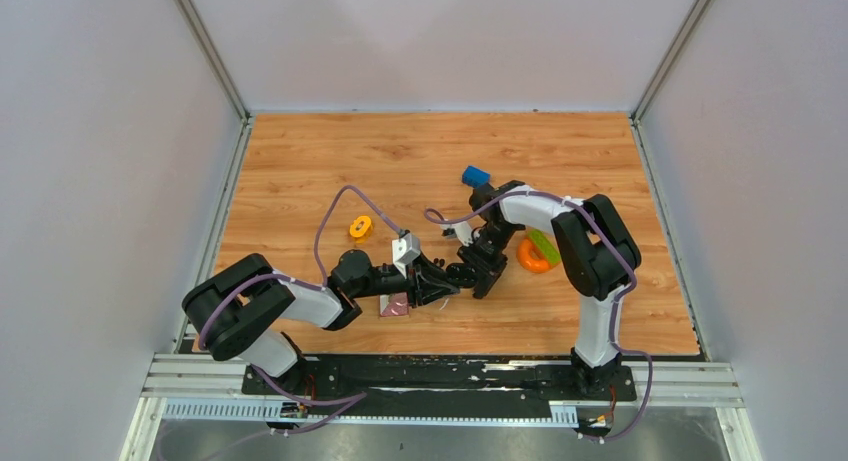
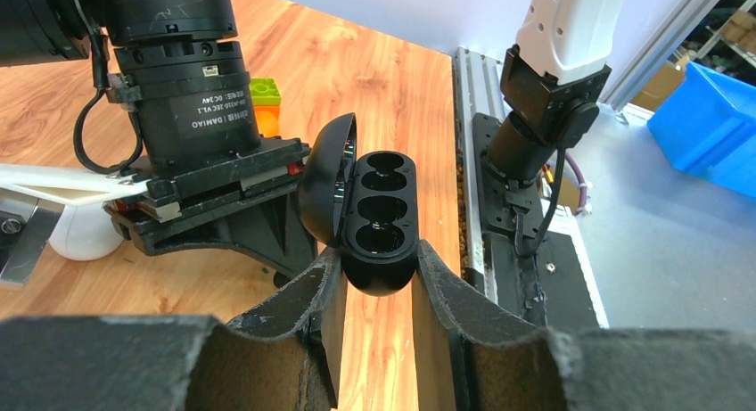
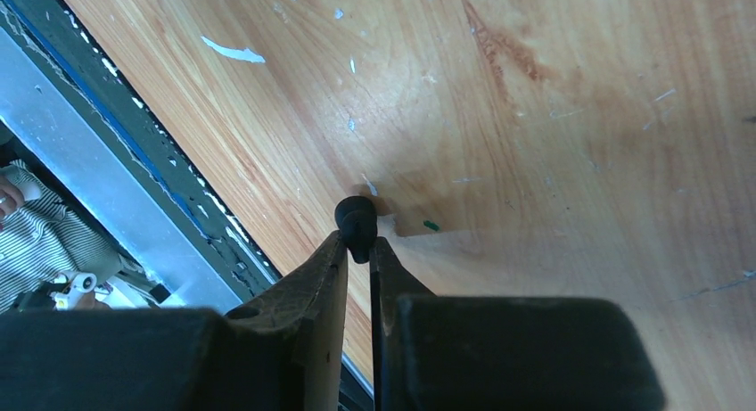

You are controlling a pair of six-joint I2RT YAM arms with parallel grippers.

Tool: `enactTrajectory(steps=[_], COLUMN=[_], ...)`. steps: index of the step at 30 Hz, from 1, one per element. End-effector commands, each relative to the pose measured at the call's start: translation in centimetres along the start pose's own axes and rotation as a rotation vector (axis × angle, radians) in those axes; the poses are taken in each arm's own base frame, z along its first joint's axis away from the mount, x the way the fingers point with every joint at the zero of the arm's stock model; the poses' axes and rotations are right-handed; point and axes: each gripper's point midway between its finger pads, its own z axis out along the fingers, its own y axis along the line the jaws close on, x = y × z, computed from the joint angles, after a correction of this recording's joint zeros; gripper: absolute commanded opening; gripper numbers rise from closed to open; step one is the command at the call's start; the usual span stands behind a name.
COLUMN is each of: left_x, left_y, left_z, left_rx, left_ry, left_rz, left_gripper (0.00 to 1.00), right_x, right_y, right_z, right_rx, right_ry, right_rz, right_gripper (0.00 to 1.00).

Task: Insert the wireless bluetooth earbuds into the charging case
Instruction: Pick up the earbud from the center of the board, then place the earbud at the center of the board.

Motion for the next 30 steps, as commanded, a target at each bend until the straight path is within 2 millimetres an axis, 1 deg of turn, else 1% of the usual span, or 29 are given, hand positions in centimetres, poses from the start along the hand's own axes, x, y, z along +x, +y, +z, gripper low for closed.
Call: enactTrajectory(steps=[1, 6, 9, 11, 13, 18, 20, 24, 27, 28, 30], left_x=[-1.6, -1.6, -1.5, -1.4, -1.3, -0.9, -0.8, -0.4, 0.4, 0.5, 1.4], left_y=[-0.1, -0.2, -0.1, 0.0, 0.0, 0.0, 0.0, 0.3, 0.8, 1.1, 1.2], left_z=[0.7, 0.6, 0.6, 0.6, 0.6, 0.7, 0.7, 0.7, 0.8, 0.9, 1.2], left_rx=[0.023, 0.023, 0.019, 0.015, 0.012, 0.005, 0.000, -0.021, -0.049, -0.065, -0.079], left_ry=[-0.042, -0.042, -0.038, -0.030, -0.025, 0.003, 0.013, 0.040, 0.084, 0.101, 0.153], left_rz=[0.037, 0.039, 0.043, 0.046, 0.050, 0.067, 0.077, 0.093, 0.106, 0.117, 0.152], left_gripper=[0.00, 0.00, 0.00, 0.00, 0.00, 0.00, 0.00, 0.00, 0.00, 0.00, 0.00], right_x=[-2.4, -2.7, -2.9, -2.8, -2.4, -1.0, -0.8, 0.4, 1.2, 1.4, 1.8], right_y=[-1.3, -1.7, -1.8, -1.5, -1.4, -2.2, -2.3, -0.8, 0.0, 0.2, 1.1], right_z=[-1.1, -1.9, -3.1, -4.1, -5.3, -8.7, -10.6, -14.0, -16.7, -17.4, -18.3], right_rx=[0.082, 0.123, 0.158, 0.162, 0.193, 0.321, 0.370, 0.406, 0.487, 0.523, 0.566], right_ry=[-0.080, -0.085, -0.102, -0.106, -0.092, -0.008, 0.025, 0.087, 0.128, 0.139, 0.162], right_rz=[-0.071, -0.117, -0.166, -0.217, -0.262, -0.373, -0.420, -0.518, -0.569, -0.588, -0.628], right_gripper=[0.10, 0.04, 0.03, 0.03, 0.03, 0.04, 0.04, 0.05, 0.04, 0.05, 0.05])
